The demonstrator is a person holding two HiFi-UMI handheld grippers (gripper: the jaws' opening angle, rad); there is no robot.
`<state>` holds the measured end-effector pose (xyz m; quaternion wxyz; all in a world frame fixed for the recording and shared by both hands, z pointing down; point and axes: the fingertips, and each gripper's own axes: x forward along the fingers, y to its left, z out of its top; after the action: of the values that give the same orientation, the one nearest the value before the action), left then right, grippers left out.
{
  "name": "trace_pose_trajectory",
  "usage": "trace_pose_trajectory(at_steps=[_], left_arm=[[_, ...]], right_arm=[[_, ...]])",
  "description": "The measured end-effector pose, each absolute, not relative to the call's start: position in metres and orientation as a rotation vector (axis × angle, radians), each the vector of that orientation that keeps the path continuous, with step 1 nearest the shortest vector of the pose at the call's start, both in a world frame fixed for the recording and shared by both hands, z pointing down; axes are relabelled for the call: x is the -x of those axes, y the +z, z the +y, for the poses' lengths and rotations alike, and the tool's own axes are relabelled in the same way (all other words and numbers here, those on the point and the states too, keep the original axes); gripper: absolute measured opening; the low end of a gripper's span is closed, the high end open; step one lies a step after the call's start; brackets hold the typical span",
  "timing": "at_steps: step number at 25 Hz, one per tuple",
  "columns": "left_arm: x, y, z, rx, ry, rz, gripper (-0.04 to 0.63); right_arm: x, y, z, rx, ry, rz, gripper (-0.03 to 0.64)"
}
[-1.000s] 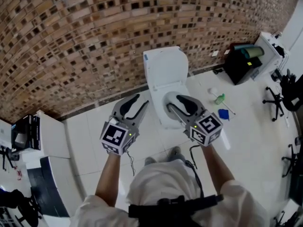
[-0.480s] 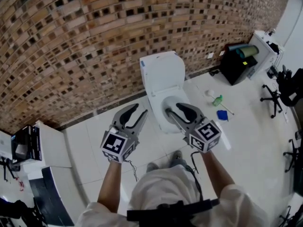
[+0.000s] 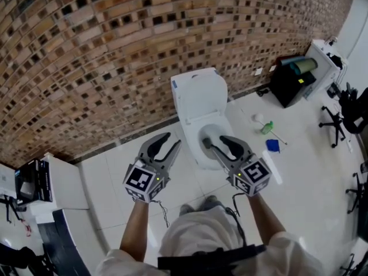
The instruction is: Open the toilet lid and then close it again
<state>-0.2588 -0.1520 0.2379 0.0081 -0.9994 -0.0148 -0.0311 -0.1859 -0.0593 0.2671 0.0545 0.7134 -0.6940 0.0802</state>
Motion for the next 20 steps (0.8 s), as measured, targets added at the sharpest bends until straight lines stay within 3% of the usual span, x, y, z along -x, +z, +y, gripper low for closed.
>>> trace_pose_trajectory(at_steps=[10, 15, 20], left_arm=[[0.206, 0.23, -0.178, 3.146, -0.099, 0.021, 0.144], [0.183, 0.258, -0.183, 3.066, -0.309, 0.059, 0.101], [0.169, 0.249, -0.186, 3.223, -0.127, 0.046, 0.118]], right_arm=[[0.135, 0.268, -0.084, -2.123, 0.245, -2.159, 0.172], [0.113, 0.275, -0.078, -2.155, 0.263, -2.15, 0.172], [0.095, 0.278, -0.081, -2.192, 0.269, -2.124, 0.172]])
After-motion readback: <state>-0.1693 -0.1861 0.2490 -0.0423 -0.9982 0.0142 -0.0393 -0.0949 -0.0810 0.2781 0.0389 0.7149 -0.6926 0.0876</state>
